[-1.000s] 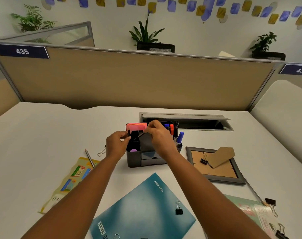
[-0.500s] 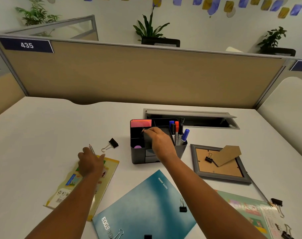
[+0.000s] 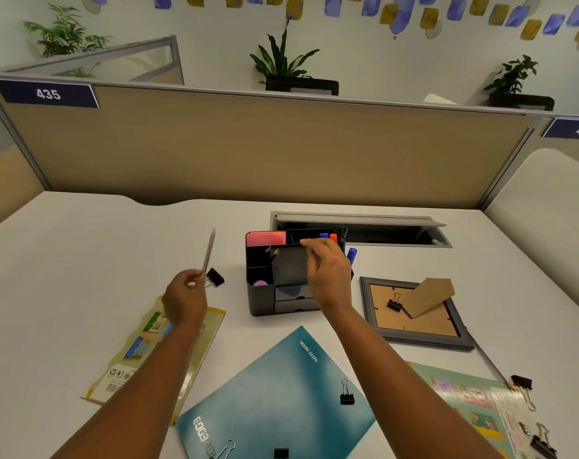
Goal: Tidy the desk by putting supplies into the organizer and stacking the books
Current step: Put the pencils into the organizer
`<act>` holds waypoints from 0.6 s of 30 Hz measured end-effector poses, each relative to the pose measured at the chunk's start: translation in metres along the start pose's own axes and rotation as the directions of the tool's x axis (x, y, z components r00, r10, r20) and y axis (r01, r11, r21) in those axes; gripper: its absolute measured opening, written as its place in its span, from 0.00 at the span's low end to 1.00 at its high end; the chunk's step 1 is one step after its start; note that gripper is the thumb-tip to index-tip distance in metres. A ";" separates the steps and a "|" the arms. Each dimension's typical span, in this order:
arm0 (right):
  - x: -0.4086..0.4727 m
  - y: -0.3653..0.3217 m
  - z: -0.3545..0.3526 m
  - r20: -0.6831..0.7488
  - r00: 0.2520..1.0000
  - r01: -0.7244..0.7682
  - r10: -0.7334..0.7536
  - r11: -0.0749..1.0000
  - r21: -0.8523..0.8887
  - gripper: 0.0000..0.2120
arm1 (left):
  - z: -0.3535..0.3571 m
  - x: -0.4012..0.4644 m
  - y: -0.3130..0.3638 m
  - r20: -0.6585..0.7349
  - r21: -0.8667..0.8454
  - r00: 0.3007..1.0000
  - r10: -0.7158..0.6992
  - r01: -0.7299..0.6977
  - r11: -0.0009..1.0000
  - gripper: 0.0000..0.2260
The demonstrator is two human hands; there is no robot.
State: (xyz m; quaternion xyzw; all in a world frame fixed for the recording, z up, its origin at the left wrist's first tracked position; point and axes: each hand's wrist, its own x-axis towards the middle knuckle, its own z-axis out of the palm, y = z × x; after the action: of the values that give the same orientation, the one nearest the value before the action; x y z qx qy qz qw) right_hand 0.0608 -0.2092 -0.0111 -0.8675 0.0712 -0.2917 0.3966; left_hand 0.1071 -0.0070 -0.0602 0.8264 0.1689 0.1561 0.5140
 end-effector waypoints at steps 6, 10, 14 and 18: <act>0.017 -0.017 -0.009 0.231 0.954 -0.277 0.189 0.852 0.445 0.23 | 0.015 -0.014 0.053 0.204 -0.187 0.864 0.461 -0.428 0.884 0.06; 0.020 -0.020 -0.016 0.198 0.961 -0.272 0.191 0.770 0.577 0.17 | 0.023 -0.025 0.070 0.277 -0.187 0.741 0.611 -0.582 0.791 0.06; 0.017 -0.017 -0.024 0.156 0.970 -0.243 0.186 0.790 0.563 0.09 | 0.029 -0.031 0.074 0.350 -0.166 0.673 0.652 -0.640 0.750 0.09; 0.014 -0.019 -0.042 0.285 0.955 -0.220 0.085 0.847 0.485 0.10 | 0.030 -0.041 0.088 0.348 -0.217 0.588 0.730 -0.708 0.673 0.13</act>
State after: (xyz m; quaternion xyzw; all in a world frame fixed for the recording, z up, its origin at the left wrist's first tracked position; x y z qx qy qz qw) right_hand 0.0461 -0.2285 0.0311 -0.7525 0.0095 -0.1546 0.6402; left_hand 0.0937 -0.0857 0.0026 0.8226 -0.2943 0.1792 0.4524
